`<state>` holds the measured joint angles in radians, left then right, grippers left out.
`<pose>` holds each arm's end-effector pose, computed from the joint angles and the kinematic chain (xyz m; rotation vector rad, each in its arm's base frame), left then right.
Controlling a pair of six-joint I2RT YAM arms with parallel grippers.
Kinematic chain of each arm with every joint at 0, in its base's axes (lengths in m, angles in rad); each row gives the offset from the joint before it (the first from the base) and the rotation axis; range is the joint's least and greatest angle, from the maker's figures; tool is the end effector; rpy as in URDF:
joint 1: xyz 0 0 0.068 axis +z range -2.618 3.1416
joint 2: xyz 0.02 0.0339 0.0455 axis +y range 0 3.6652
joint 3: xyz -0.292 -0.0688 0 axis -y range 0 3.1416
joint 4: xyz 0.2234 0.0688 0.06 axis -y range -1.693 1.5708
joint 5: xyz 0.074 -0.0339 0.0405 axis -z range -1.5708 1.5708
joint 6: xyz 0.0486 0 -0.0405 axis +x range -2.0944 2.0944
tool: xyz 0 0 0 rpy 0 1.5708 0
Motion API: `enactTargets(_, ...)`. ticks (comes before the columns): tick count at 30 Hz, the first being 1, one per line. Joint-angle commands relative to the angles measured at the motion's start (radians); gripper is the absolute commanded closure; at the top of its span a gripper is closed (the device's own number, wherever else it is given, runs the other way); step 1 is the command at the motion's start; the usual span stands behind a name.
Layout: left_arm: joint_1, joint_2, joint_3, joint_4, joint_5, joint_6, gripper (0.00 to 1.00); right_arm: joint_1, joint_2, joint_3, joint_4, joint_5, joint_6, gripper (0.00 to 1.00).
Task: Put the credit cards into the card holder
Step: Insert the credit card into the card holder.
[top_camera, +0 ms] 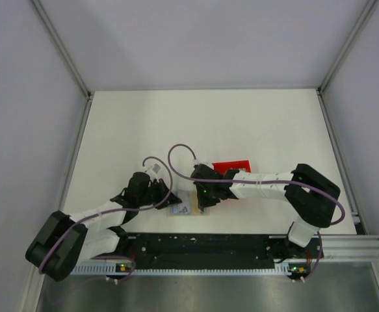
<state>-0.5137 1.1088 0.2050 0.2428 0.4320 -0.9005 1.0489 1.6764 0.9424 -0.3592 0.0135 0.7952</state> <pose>0.1367 -0.1005 0.1640 -0.2129 2.4560 -1.1877 0.1567 0.2712 0.1899 -0.3490 2.7724 0.5307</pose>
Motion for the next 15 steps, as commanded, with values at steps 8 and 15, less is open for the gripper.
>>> enactTargets(8,0.000,-0.030,-0.046,0.102,0.013,-0.034,1.00,-0.006,0.060,-0.004,-0.035,0.043,-0.013,1.00)
enactTargets(15,0.001,-0.050,-0.012,0.020,0.010,-0.026,1.00,-0.007,0.055,-0.002,-0.043,0.046,-0.013,1.00)
